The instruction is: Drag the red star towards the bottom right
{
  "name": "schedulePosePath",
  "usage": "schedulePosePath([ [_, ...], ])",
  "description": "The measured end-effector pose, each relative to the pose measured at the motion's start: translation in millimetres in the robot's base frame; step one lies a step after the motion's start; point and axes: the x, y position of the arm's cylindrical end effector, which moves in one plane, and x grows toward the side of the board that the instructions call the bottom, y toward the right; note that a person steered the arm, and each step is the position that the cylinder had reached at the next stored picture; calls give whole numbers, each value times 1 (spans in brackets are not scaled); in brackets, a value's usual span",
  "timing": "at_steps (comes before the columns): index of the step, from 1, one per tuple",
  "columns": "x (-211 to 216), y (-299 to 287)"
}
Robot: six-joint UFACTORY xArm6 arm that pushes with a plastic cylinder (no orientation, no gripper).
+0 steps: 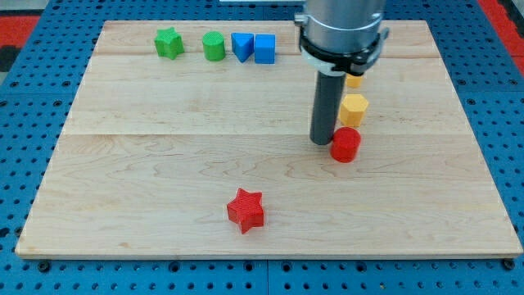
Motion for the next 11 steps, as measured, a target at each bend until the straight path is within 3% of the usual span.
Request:
schedulePosePath([
  [1,-5,-51],
  [2,1,-140],
  [3,55,-212],
  [4,94,-193],
  [6,118,-76],
  [8,147,-47],
  [9,156,-31],
  [11,130,28],
])
